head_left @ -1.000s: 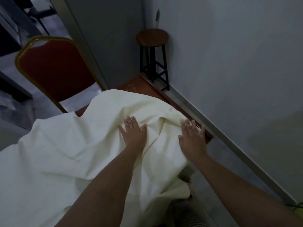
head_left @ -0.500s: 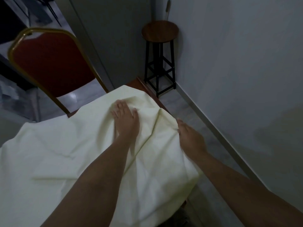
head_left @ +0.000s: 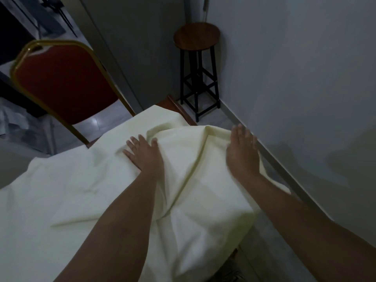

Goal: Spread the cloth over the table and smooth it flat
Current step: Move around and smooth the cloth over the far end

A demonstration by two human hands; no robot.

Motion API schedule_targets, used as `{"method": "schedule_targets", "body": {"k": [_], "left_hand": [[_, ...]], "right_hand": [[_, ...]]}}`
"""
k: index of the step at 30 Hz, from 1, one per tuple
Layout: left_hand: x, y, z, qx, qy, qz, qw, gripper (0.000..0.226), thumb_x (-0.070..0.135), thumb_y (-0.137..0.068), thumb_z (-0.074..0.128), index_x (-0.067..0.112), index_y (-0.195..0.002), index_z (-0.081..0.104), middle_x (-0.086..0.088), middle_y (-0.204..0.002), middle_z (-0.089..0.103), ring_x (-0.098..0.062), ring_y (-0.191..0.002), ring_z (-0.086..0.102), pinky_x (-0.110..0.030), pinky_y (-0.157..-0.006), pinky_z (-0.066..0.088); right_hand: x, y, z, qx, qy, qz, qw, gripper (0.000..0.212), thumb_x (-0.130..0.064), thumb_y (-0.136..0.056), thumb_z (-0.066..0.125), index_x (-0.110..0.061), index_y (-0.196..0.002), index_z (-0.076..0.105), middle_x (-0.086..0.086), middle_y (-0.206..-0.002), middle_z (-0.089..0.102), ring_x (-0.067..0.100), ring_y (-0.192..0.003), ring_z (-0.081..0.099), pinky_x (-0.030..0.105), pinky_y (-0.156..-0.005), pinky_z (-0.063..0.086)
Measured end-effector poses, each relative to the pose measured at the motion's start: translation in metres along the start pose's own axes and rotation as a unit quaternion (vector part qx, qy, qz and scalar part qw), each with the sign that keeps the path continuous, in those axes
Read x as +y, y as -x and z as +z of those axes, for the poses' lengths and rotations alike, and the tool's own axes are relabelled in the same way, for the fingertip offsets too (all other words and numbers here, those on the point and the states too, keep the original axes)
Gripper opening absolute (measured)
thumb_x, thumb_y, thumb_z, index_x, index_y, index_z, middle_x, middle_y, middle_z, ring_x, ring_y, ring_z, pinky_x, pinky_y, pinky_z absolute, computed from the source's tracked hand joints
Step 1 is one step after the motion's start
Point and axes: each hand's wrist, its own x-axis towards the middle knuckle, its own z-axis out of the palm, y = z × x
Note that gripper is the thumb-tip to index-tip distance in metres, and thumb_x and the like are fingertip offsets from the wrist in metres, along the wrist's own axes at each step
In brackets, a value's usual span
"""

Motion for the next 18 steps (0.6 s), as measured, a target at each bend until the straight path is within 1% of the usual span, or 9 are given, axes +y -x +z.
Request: {"method": "schedule_targets", "body": {"k": [2, 4, 6, 8, 10, 12, 13, 15, 18], "left_hand": [[0.001, -0.006, 0.000, 0.002, 0.005, 0.019, 1.000, 0.047, 0.029, -0.104, 0.025, 0.017, -0.150, 0.026, -0.010, -0.159, 0.019, -0.030, -0.148, 0.006, -0.051, -0.117, -0.004], [0.010, -0.015, -0.006, 0.002, 0.003, 0.053, 0.999, 0.046, 0.021, -0.104, 0.028, 0.018, -0.149, 0.027, -0.009, -0.158, 0.023, -0.029, -0.148, 0.008, -0.054, -0.116, -0.004], [0.034, -0.021, -0.017, 0.017, 0.061, 0.072, 0.995, 0.045, 0.020, -0.105, 0.024, 0.018, -0.149, 0.028, -0.007, -0.157, 0.024, -0.027, -0.148, 0.009, -0.053, -0.115, -0.006], [0.070, -0.025, -0.035, 0.036, 0.142, 0.064, 0.987, 0.045, 0.021, -0.105, 0.019, 0.020, -0.149, 0.029, -0.005, -0.158, 0.024, -0.022, -0.148, 0.010, -0.050, -0.115, -0.007], [0.108, -0.026, -0.053, 0.046, 0.206, 0.077, 0.974, 0.045, 0.022, -0.106, 0.020, 0.019, -0.150, 0.027, -0.003, -0.159, 0.020, -0.018, -0.148, 0.008, -0.045, -0.116, -0.007], [0.147, -0.026, -0.068, 0.038, 0.232, 0.127, 0.963, 0.045, 0.022, -0.106, 0.020, 0.019, -0.151, 0.022, -0.002, -0.160, 0.017, -0.016, -0.148, 0.007, -0.042, -0.116, -0.005], [0.165, -0.027, -0.074, 0.034, 0.233, 0.157, 0.959, 0.045, 0.022, -0.106, 0.020, 0.019, -0.151, 0.022, -0.003, -0.159, 0.018, -0.016, -0.148, 0.008, -0.043, -0.116, -0.004], [0.195, -0.028, -0.079, 0.023, 0.204, 0.215, 0.955, 0.046, 0.021, -0.106, 0.021, 0.018, -0.151, 0.021, -0.005, -0.159, 0.018, -0.018, -0.148, 0.009, -0.047, -0.116, -0.002], [0.211, -0.029, -0.062, -0.012, 0.108, 0.236, 0.966, 0.050, 0.024, -0.105, 0.025, 0.016, -0.153, 0.014, -0.009, -0.160, 0.011, -0.022, -0.148, 0.004, -0.054, -0.116, 0.001]], "right_hand": [[-0.010, 0.031, 0.013, -0.015, -0.003, -0.041, 0.999, 0.060, -0.030, -0.099, 0.034, -0.006, -0.150, 0.015, 0.014, -0.158, 0.014, 0.031, -0.146, 0.009, 0.048, -0.118, 0.005], [-0.013, 0.051, 0.026, -0.035, 0.014, -0.048, 0.998, 0.062, -0.038, -0.099, 0.032, -0.008, -0.151, 0.014, 0.012, -0.159, 0.012, 0.030, -0.147, 0.007, 0.048, -0.118, 0.004], [-0.011, 0.055, 0.032, -0.043, 0.021, -0.038, 0.998, 0.063, -0.038, -0.099, 0.031, -0.008, -0.151, 0.012, 0.012, -0.159, 0.008, 0.029, -0.147, 0.006, 0.047, -0.118, 0.003], [-0.007, 0.051, 0.032, -0.048, 0.013, -0.027, 0.998, 0.059, -0.034, -0.101, 0.030, -0.007, -0.151, 0.013, 0.012, -0.159, 0.010, 0.029, -0.147, 0.009, 0.047, -0.117, 0.006], [-0.004, 0.050, 0.031, -0.053, 0.008, -0.026, 0.998, 0.052, -0.027, -0.102, 0.030, -0.005, -0.149, 0.022, 0.014, -0.155, 0.023, 0.031, -0.143, 0.024, 0.050, -0.115, 0.017], [-0.001, 0.051, 0.030, -0.031, -0.007, -0.032, 0.999, 0.045, -0.017, -0.097, 0.036, 0.000, -0.138, 0.044, 0.017, -0.141, 0.048, 0.032, -0.127, 0.050, 0.054, -0.106, 0.036], [0.002, 0.052, 0.030, -0.015, -0.017, -0.034, 0.999, 0.043, -0.012, -0.092, 0.040, 0.001, -0.132, 0.051, 0.017, -0.134, 0.055, 0.032, -0.121, 0.056, 0.055, -0.102, 0.040], [0.009, 0.055, 0.027, 0.000, -0.031, -0.023, 0.999, 0.043, -0.008, -0.090, 0.042, 0.000, -0.130, 0.054, 0.015, -0.131, 0.058, 0.030, -0.119, 0.057, 0.054, -0.104, 0.037], [0.026, 0.055, 0.023, 0.007, -0.037, 0.018, 0.999, 0.047, -0.018, -0.094, 0.030, 0.001, -0.131, 0.052, 0.015, -0.133, 0.057, 0.029, -0.123, 0.054, 0.050, -0.109, 0.031]]}}
